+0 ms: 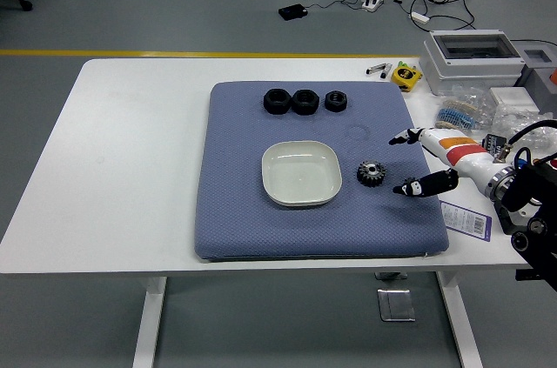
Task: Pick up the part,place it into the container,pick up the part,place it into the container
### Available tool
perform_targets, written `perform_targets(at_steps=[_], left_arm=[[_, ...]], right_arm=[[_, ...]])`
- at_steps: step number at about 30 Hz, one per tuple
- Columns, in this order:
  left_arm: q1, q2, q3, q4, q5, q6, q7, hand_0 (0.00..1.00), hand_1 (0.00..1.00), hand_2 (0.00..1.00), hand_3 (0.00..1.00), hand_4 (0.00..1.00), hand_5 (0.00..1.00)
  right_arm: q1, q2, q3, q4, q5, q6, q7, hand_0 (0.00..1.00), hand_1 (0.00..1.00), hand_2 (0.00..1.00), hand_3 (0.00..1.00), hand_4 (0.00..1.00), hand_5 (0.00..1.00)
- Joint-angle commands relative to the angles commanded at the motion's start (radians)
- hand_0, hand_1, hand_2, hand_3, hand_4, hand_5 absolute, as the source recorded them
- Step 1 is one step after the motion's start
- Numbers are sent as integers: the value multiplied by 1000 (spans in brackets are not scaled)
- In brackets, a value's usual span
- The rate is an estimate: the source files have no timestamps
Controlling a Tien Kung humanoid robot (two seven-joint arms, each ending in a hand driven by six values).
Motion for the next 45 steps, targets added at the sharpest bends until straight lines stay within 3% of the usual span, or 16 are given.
perform_targets(at_steps=[7, 8, 13, 14, 18, 19, 29, 43, 44, 45], left_arm=[[-1, 0, 3, 0, -4, 0, -1, 520, 542, 668, 597, 586, 566], [-2, 0, 3, 0, -5, 0, -1, 518, 542, 668, 598, 587, 567], [-3, 0, 2, -1, -2, 0, 0, 517, 540, 668, 597, 587, 566], [-3, 0, 3, -1, -3, 0, 0, 517, 540, 668, 597, 587, 566], [-5, 0, 4, -2, -5, 0, 0, 517, 540, 668, 597, 587, 566], [-5, 1, 6, -2, -7, 0, -1, 516, 539, 669, 598, 589, 567], [-7, 1, 3, -2, -3, 0, 0, 514, 539, 669, 596, 588, 567], [-2, -2, -6, -2, 8, 1, 5, 520, 538, 670, 596, 589, 569], [-2, -2, -7, -2, 9, 1, 5, 520, 540, 670, 596, 589, 569], [-2, -2, -8, -2, 10, 2, 6, 520, 540, 670, 596, 589, 569]], right_arm=[[33, 8, -59, -42, 14, -1, -2, 720, 675, 703, 715, 998, 235], [39, 11, -69, -51, 20, -3, -2, 692, 654, 686, 664, 998, 207], [73, 27, -110, -109, 69, -1, -1, 692, 654, 686, 664, 998, 207], [79, 29, -117, -120, 76, 1, -2, 666, 635, 663, 597, 937, 184], [101, 40, -131, -164, 88, 13, -7, 666, 635, 663, 597, 937, 184], [105, 42, -133, -173, 89, 17, -9, 652, 624, 630, 575, 883, 165], [131, 67, -170, -254, 113, 24, -13, 655, 625, 639, 580, 900, 189], [129, 64, -173, -248, 100, 44, -10, 593, 589, 613, 569, 852, 156], [129, 63, -173, -249, 100, 45, -10, 530, 526, 561, 542, 794, 112], [129, 63, -174, -250, 100, 45, -10, 530, 526, 561, 542, 794, 112]])
